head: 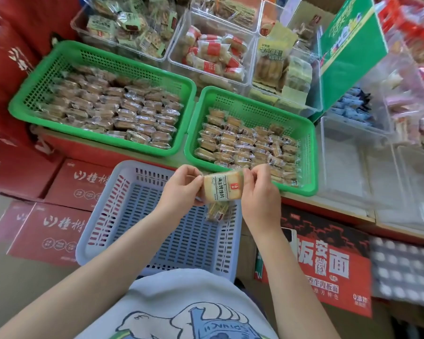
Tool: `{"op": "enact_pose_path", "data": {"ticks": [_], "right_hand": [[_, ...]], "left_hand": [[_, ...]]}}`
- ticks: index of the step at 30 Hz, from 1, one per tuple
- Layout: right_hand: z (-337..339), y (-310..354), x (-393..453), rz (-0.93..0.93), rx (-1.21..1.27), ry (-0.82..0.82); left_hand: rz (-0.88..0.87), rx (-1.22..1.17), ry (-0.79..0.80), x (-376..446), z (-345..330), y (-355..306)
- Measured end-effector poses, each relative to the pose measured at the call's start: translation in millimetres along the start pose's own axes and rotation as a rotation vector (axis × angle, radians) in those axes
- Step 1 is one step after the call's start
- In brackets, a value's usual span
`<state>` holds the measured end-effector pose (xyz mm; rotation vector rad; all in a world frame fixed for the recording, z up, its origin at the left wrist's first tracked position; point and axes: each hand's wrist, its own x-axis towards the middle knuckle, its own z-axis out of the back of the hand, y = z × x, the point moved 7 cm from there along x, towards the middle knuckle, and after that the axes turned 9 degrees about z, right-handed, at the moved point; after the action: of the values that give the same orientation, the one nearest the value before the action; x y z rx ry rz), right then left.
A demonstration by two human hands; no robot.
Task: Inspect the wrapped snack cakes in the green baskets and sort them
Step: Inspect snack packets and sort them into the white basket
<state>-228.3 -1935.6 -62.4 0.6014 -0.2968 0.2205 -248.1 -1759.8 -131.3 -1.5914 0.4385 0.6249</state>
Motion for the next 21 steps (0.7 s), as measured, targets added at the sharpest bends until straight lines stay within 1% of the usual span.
{"op": "enact_pose_path", "data": {"ticks": [2,4,6,8,10,13,15,19,21], "right_hand": [[-3.9,-3.2,-1.4,-0.082,0.092,0.024],[-6.0,-4.2,-1.7,-0.180,0.249,0.049],[-10.7,-8.9,-2.1,-0.339,0.442,0.082],[-18.9,-19.7,-5.1,-0.528,0.582,0.113],[-25.5,-30.6,-7.0,-0.639,0.646,0.106],[-27.7,-37.0,-2.6,-0.666,0.663,0.047],[-30.1,-37.2,2.1,-0.670,0.662,0.036],[-36.5,-41.9,10.8,-0.693,0.679,0.010],[-37.3,-42.1,16.2,-0.675,0.697,0.016]], "left_hand": [[-0.072,0.051,-0.026,-5.7,2.2,-5.8],[-0.086,0.033,-0.032,-8.8,3.8,-7.4],[-0.079,-0.022,-0.017,-9.3,4.0,-7.5],[-0.052,-0.084,0.032,-8.5,1.1,-7.2],[0.011,-0.163,0.120,-6.4,-1.6,-5.1],[0.106,-0.311,0.331,-5.0,-5.8,-2.8],[0.145,-0.376,0.419,-3.5,-5.3,-0.8],[0.229,-0.432,0.454,1.1,-2.1,7.6],[0.268,-0.427,0.425,4.4,-4.3,10.5]]}}
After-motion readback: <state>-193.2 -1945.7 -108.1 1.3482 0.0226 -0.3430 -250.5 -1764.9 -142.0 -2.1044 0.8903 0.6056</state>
